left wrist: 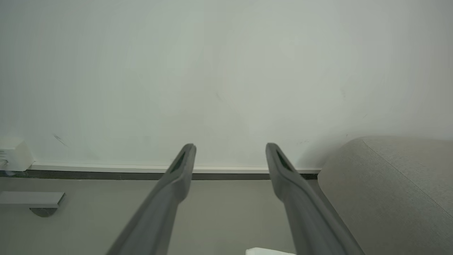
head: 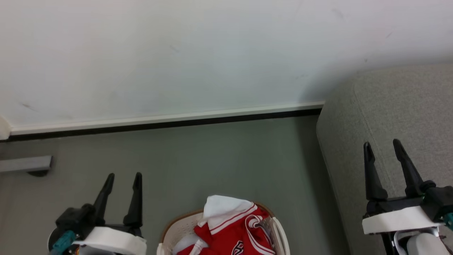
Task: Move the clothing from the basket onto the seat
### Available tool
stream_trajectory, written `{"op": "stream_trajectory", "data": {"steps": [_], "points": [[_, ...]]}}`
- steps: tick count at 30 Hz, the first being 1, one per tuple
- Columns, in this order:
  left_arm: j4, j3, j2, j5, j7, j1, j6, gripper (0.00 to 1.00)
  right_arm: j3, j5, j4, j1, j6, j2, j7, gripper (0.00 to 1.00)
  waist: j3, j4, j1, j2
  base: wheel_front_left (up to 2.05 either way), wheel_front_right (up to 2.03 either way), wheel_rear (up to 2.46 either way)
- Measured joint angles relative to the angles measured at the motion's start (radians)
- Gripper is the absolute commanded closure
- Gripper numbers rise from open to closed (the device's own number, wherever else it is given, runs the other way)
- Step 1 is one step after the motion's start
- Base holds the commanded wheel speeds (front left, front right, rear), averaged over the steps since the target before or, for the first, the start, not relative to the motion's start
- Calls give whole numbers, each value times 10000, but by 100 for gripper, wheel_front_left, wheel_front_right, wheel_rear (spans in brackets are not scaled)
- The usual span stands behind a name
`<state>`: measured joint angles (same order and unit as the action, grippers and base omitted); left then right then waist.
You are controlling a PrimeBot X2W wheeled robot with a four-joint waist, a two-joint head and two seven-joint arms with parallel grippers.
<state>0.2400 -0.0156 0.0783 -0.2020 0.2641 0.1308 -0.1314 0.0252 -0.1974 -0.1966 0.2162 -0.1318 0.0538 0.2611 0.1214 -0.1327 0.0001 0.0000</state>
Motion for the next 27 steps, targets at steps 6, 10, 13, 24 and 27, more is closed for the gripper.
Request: {"op": "stream_trajectory", "data": {"steps": [6, 10, 13, 24, 27], "points": [[826, 871, 591, -698, -2, 787, 0, 0, -69, -420, 470, 600, 0, -33, 2, 0, 1016, -272, 1, 0, 0, 0, 0], [1559, 1546, 1070, -1189, 0, 1421, 0, 0, -178, -535, 823, 965, 0, -52, 2, 0, 1750, -449, 1, 0, 0, 0, 0], [2345, 2353, 1358, -1595, -2, 1875, 0, 0, -313, -529, 1051, 1180, 0, -42, 2, 0, 2297, -570, 2, 0, 0, 0, 0], [4485, 5871, 2144, -3266, -251, 3753, 0, 0, -596, -696, 1747, 2076, 0, -52, 0, 0, 4189, -1030, 2, 0, 0, 0, 0], [4886, 6796, 2301, -3856, -560, 4217, 0, 0, -644, -765, 1944, 2255, 0, -52, 2, 0, 4624, -1173, 3, 0, 0, 0, 0]]}}
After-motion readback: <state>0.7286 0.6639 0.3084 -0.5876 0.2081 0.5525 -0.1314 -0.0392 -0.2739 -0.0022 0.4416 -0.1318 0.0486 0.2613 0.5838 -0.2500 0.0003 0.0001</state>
